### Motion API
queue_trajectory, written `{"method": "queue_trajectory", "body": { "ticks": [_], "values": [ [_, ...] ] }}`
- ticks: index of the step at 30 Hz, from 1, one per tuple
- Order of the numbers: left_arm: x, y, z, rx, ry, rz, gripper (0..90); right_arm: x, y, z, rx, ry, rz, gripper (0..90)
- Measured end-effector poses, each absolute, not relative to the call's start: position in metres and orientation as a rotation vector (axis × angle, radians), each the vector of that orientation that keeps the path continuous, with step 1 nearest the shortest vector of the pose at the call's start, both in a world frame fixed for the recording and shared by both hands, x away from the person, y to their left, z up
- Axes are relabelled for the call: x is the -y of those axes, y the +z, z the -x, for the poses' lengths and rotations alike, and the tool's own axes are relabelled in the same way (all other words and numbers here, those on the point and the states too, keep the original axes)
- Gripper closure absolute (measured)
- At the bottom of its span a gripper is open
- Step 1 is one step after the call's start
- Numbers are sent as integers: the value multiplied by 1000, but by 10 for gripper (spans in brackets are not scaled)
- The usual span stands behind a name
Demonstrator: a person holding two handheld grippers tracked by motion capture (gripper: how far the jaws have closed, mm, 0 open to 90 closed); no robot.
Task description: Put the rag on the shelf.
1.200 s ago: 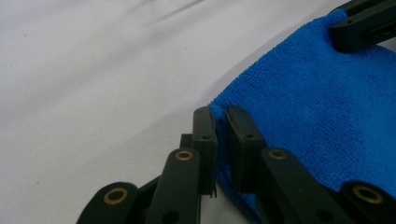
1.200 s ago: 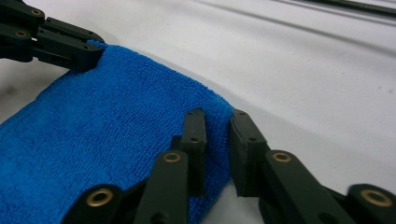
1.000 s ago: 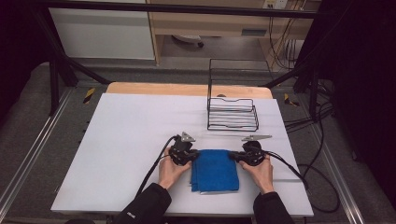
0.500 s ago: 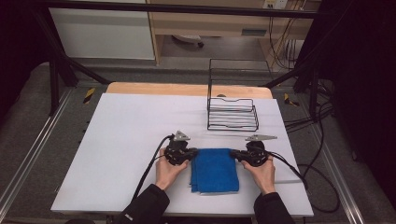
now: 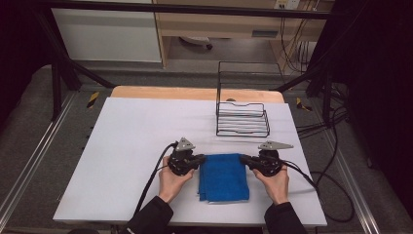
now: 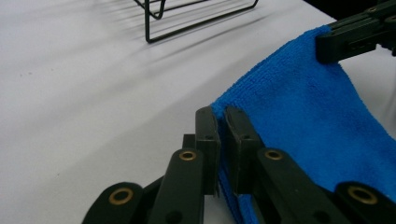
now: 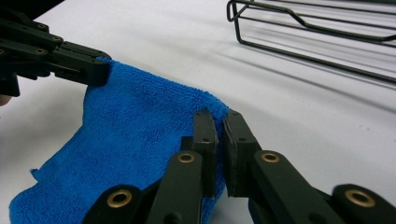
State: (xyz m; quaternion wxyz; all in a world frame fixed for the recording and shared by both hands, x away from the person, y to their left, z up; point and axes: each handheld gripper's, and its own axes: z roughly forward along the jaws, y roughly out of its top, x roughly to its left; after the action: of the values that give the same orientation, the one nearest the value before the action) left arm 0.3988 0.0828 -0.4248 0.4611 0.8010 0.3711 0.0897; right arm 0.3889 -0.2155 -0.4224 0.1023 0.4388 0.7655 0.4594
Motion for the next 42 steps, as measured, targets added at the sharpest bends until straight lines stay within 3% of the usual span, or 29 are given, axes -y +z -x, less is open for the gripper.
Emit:
{"method": "queue_trajectory", "body": {
  "ticks": [42],
  "values": [
    [-80, -372, -377, -784, 338, -1854, 842, 227, -379, -368, -2047, 1507, -1144, 859]
  ]
}}
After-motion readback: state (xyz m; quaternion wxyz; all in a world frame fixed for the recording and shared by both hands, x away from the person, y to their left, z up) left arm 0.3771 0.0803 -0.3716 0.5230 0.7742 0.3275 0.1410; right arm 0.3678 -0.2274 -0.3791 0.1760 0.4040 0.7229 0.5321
